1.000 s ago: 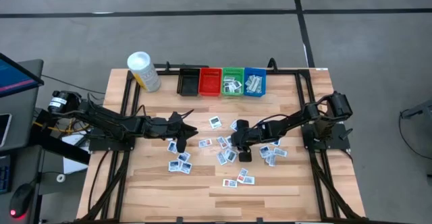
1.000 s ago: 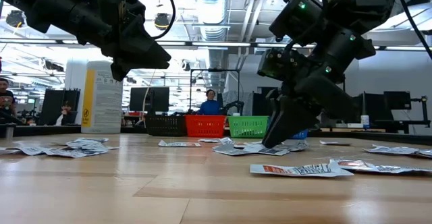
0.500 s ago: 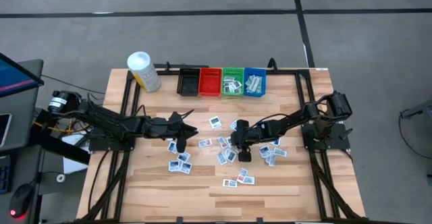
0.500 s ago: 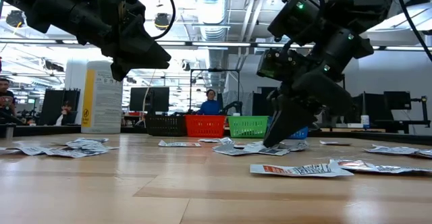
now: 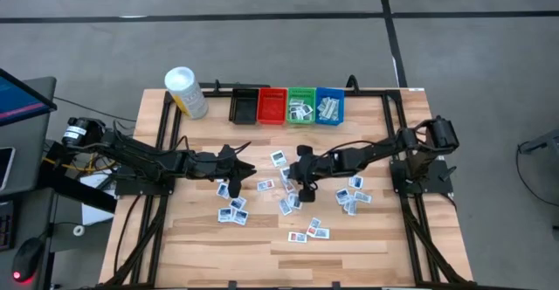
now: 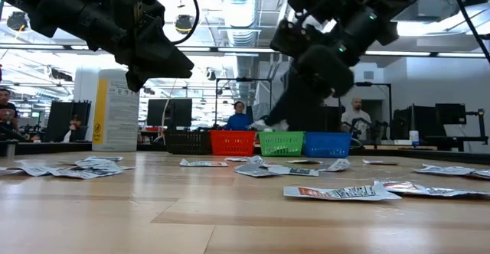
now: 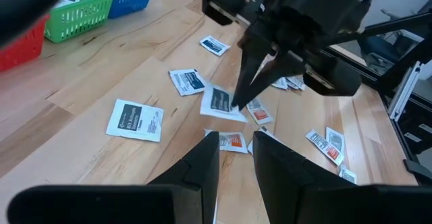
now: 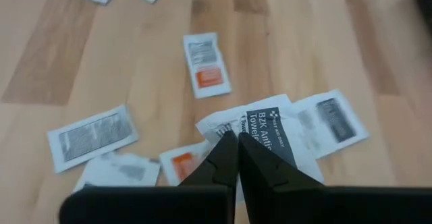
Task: Pick & Place First Aid Supplies
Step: Put the middle towelette pack into the green bin
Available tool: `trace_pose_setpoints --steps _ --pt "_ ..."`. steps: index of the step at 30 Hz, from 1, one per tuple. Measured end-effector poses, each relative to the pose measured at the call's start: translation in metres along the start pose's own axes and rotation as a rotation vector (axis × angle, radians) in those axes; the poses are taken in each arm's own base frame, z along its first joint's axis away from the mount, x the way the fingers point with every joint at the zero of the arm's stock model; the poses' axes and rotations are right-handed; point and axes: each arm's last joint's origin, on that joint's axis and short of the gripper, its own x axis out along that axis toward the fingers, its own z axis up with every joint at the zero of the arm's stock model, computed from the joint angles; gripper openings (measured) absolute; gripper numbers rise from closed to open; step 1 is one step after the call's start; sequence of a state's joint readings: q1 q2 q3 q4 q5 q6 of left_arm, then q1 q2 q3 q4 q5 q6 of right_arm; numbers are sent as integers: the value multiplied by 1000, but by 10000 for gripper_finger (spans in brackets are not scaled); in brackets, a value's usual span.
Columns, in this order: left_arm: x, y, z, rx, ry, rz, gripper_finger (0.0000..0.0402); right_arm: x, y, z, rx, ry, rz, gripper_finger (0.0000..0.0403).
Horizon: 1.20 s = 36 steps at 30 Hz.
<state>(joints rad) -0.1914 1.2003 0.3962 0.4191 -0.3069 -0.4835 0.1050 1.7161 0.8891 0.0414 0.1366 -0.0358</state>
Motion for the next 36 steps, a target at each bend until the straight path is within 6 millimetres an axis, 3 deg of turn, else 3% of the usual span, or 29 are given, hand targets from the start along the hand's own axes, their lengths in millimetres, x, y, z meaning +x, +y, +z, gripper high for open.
trace_pose_setpoints --steps 7,13,24,29,36 --pt "0 0 0 7 -5 10 91 -1 -21 14 23 -23 -86 1" --pt "1 9 3 31 -49 133 91 -1 -52 20 36 -36 -153 1" --pt "8 52 22 -27 -114 338 91 -7 -131 5 106 -6 -324 1" --pt "8 71 28 -52 -97 337 91 -11 -156 -1 147 -14 -378 3" --pt "8 79 31 -68 -97 343 91 -18 -184 -13 147 19 -441 4"
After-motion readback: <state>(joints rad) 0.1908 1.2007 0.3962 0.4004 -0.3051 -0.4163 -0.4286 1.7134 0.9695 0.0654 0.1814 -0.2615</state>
